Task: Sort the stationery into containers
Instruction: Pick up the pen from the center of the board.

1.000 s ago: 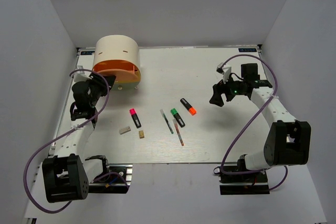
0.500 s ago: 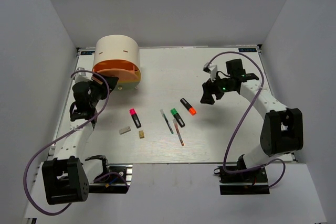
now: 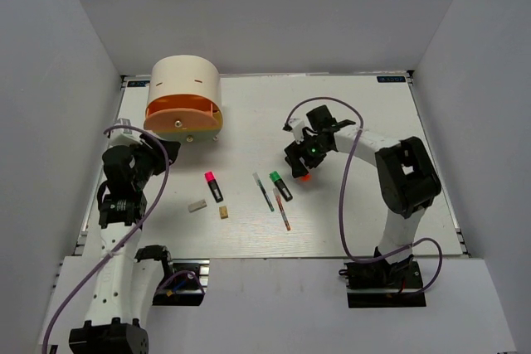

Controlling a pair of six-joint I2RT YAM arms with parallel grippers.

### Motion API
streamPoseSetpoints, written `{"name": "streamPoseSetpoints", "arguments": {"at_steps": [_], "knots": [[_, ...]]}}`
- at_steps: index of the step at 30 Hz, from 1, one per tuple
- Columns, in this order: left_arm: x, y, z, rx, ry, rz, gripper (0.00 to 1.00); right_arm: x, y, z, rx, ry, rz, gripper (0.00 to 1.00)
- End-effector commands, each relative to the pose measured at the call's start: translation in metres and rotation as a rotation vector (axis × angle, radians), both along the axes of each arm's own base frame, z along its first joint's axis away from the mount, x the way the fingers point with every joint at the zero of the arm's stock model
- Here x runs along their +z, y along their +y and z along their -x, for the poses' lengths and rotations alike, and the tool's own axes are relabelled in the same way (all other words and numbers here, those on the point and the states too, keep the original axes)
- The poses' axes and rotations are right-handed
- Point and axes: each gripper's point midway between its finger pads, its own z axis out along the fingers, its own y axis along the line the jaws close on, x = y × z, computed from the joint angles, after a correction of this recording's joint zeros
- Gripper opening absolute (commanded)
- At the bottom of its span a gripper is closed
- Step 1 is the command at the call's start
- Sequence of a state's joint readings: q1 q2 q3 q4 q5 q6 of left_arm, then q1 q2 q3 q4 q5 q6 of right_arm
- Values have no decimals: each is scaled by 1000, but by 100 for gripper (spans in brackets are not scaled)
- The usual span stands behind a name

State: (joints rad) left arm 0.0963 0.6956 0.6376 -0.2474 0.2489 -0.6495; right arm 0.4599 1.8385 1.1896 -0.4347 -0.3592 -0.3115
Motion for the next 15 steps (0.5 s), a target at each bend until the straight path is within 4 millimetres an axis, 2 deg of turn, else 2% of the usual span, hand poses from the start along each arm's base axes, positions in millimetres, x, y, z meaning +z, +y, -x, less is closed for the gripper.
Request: {"name": "streamPoseSetpoints", "arguments": {"at_steps": [1,3,8,14,15], "knots": [[-37,4,28,4,172,-40,52,12,11,-37,-76,-115,36,74],[-53,3,39,3,218,-35,52,9,16,-38,-79,-125,50,74],[-65,0,49,10,246,-16,67,-7,12,-42,-95,-155,133,70],[-69,0,48,9,265,-15,70,-23,11,-31,-66,-133,175,55],[-68,0,46,10,256,-16,70,-22,11,-30,-64,-134,173,48]]}}
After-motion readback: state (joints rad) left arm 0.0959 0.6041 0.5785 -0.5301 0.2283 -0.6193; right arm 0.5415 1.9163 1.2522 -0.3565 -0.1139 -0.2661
